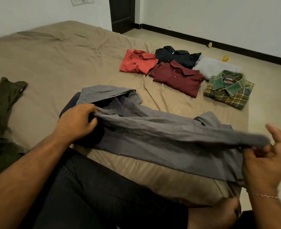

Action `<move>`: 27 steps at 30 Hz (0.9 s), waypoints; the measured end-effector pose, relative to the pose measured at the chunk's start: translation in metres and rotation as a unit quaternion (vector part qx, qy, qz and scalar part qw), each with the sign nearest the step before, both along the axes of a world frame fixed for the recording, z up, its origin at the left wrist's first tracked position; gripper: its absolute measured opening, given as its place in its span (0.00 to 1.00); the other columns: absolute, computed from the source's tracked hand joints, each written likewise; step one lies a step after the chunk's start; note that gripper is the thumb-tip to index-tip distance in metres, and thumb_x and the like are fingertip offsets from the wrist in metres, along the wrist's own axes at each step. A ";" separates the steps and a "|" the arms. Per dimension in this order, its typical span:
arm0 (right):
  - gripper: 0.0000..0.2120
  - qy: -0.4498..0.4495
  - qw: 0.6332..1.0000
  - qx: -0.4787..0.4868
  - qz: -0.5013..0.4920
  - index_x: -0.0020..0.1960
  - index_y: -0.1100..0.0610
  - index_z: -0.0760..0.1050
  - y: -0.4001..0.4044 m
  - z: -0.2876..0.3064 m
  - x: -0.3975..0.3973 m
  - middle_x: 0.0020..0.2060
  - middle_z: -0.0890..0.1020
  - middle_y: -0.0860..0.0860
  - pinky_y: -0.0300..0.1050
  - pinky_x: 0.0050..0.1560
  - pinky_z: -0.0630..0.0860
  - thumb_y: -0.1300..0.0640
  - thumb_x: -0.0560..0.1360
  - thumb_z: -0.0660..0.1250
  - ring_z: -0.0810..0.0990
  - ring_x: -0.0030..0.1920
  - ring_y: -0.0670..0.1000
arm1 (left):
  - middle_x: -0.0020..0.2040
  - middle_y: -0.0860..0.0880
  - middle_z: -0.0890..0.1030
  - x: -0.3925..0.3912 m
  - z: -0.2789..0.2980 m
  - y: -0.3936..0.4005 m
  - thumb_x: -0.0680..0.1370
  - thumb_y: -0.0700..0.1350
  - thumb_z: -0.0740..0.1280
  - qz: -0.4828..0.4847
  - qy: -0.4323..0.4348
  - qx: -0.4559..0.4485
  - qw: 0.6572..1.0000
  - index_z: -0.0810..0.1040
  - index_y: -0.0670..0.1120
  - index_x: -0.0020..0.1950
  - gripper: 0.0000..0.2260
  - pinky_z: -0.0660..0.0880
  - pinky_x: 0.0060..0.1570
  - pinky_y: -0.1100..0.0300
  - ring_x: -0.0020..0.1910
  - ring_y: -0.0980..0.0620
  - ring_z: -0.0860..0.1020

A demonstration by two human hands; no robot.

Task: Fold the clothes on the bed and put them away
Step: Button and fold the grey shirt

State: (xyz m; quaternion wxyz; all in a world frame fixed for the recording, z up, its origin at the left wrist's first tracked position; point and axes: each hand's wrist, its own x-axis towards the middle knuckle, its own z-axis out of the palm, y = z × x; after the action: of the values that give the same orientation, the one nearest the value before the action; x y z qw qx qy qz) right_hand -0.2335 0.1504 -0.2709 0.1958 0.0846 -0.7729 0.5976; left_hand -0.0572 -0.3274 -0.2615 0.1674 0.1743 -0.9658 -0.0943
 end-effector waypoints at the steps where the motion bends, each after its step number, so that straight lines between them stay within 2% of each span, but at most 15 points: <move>1: 0.22 -0.013 0.999 0.021 0.023 0.67 0.52 0.77 0.003 0.000 -0.001 0.43 0.84 0.49 0.37 0.55 0.79 0.68 0.77 0.72 0.83 0.44 0.49 | 0.41 0.50 0.78 0.000 0.000 0.000 0.74 0.44 0.72 -0.011 -0.020 -0.005 1.000 0.75 0.51 0.43 0.06 0.73 0.37 0.53 0.40 0.46 0.78; 3: 0.16 -0.063 0.983 0.157 0.066 0.52 0.47 0.82 0.008 -0.001 -0.005 0.43 0.85 0.38 0.31 0.50 0.78 0.67 0.76 0.73 0.82 0.46 0.40 | 0.45 0.51 0.77 -0.002 -0.004 -0.002 0.73 0.46 0.71 -0.049 -0.128 -0.014 0.991 0.75 0.51 0.44 0.05 0.76 0.40 0.50 0.44 0.46 0.78; 4: 0.15 -0.117 0.969 0.198 0.094 0.47 0.44 0.82 0.010 -0.003 -0.007 0.40 0.85 0.39 0.33 0.45 0.79 0.66 0.76 0.74 0.82 0.45 0.40 | 0.48 0.51 0.77 -0.003 -0.006 -0.001 0.73 0.47 0.71 -0.066 -0.209 -0.018 0.975 0.76 0.51 0.46 0.05 0.77 0.43 0.49 0.47 0.47 0.78; 6: 0.11 -0.200 0.949 0.198 0.145 0.43 0.46 0.83 0.011 -0.005 -0.006 0.34 0.86 0.44 0.38 0.36 0.79 0.62 0.76 0.75 0.84 0.39 0.45 | 0.55 0.53 0.74 -0.003 -0.009 0.001 0.74 0.52 0.70 -0.082 -0.346 -0.034 0.934 0.76 0.53 0.49 0.07 0.77 0.47 0.50 0.52 0.50 0.77; 7: 0.08 -0.214 0.948 0.177 0.157 0.43 0.48 0.84 0.011 -0.005 -0.006 0.35 0.87 0.44 0.38 0.35 0.79 0.61 0.76 0.75 0.85 0.38 0.47 | 0.57 0.54 0.73 -0.003 -0.009 0.001 0.73 0.55 0.69 -0.083 -0.370 -0.039 0.924 0.76 0.54 0.49 0.09 0.76 0.47 0.52 0.54 0.51 0.76; 10: 0.05 -0.245 0.952 0.105 0.147 0.47 0.54 0.85 0.007 -0.001 -0.007 0.36 0.87 0.44 0.46 0.41 0.79 0.58 0.79 0.71 0.85 0.41 0.54 | 0.56 0.57 0.74 0.000 -0.007 -0.001 0.67 0.67 0.60 -0.062 -0.343 -0.006 0.937 0.77 0.58 0.50 0.19 0.77 0.48 0.52 0.54 0.54 0.76; 13: 0.04 -0.275 0.935 0.145 0.168 0.52 0.55 0.84 0.005 -0.007 -0.008 0.37 0.88 0.49 0.52 0.43 0.80 0.57 0.80 0.70 0.85 0.43 0.58 | 0.52 0.57 0.75 -0.001 -0.008 0.000 0.67 0.75 0.52 -0.057 -0.324 -0.006 0.944 0.77 0.59 0.49 0.27 0.78 0.48 0.51 0.52 0.54 0.76; 16: 0.03 -0.253 0.937 0.169 0.170 0.49 0.52 0.85 0.008 -0.005 -0.005 0.38 0.88 0.49 0.52 0.41 0.83 0.58 0.78 0.72 0.87 0.45 0.58 | 0.55 0.56 0.75 -0.004 -0.010 0.005 0.67 0.84 0.46 -0.089 -0.309 0.008 0.947 0.78 0.59 0.54 0.38 0.78 0.53 0.49 0.54 0.54 0.76; 17: 0.05 -0.213 0.952 0.156 0.151 0.49 0.50 0.85 0.010 -0.005 -0.005 0.39 0.88 0.45 0.50 0.43 0.84 0.59 0.77 0.73 0.87 0.46 0.53 | 0.58 0.56 0.74 -0.004 -0.011 0.006 0.67 0.84 0.45 -0.099 -0.303 0.026 0.947 0.79 0.58 0.58 0.40 0.77 0.56 0.49 0.57 0.54 0.75; 19: 0.07 -0.115 0.983 0.096 0.110 0.53 0.52 0.84 0.013 -0.003 -0.006 0.43 0.87 0.36 0.41 0.53 0.82 0.62 0.77 0.72 0.86 0.49 0.42 | 0.68 0.52 0.72 -0.005 -0.011 0.010 0.74 0.78 0.54 -0.108 -0.310 0.048 0.943 0.76 0.56 0.69 0.36 0.74 0.66 0.50 0.66 0.50 0.73; 22: 0.12 -0.028 0.994 0.028 0.104 0.61 0.62 0.79 0.016 -0.002 -0.008 0.48 0.86 0.33 0.36 0.60 0.78 0.71 0.79 0.66 0.83 0.54 0.39 | 0.80 0.47 0.61 -0.008 -0.016 0.012 0.81 0.64 0.64 -0.114 -0.329 0.042 0.937 0.64 0.53 0.81 0.32 0.64 0.76 0.51 0.77 0.44 0.64; 24: 0.14 -0.055 0.992 0.037 0.106 0.61 0.62 0.79 0.017 -0.004 -0.008 0.49 0.86 0.34 0.33 0.59 0.77 0.73 0.80 0.64 0.83 0.55 0.40 | 0.83 0.46 0.55 -0.009 -0.018 0.011 0.81 0.63 0.64 -0.107 -0.342 0.044 0.933 0.56 0.53 0.84 0.35 0.60 0.79 0.51 0.80 0.43 0.59; 25: 0.11 -0.087 0.989 0.068 0.094 0.59 0.62 0.81 0.018 -0.006 -0.011 0.47 0.86 0.35 0.33 0.56 0.78 0.70 0.80 0.65 0.84 0.53 0.42 | 0.84 0.46 0.53 -0.010 -0.019 0.011 0.82 0.63 0.63 -0.108 -0.346 0.042 0.931 0.53 0.53 0.85 0.36 0.59 0.79 0.51 0.81 0.43 0.57; 26: 0.06 -0.135 0.981 0.113 0.082 0.54 0.62 0.83 0.021 -0.012 -0.017 0.42 0.87 0.38 0.36 0.51 0.81 0.65 0.79 0.68 0.86 0.50 0.47 | 0.84 0.46 0.51 -0.011 -0.020 0.012 0.82 0.64 0.63 -0.109 -0.352 0.037 0.929 0.51 0.54 0.85 0.37 0.58 0.80 0.51 0.81 0.43 0.56; 27: 0.10 -0.193 0.963 0.177 0.065 0.46 0.63 0.84 0.024 -0.017 -0.020 0.37 0.87 0.45 0.46 0.46 0.84 0.56 0.77 0.71 0.86 0.45 0.55 | 0.84 0.46 0.51 -0.012 -0.021 0.013 0.82 0.64 0.62 -0.111 -0.358 0.030 0.927 0.50 0.54 0.85 0.37 0.57 0.80 0.50 0.82 0.43 0.55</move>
State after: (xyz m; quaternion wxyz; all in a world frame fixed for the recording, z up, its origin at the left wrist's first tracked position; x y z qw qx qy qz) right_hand -0.2533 0.1744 -0.2875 -0.0148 0.0508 -0.8821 0.4681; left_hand -0.0694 -0.3147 -0.2822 -0.2060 0.0930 -0.9714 -0.0724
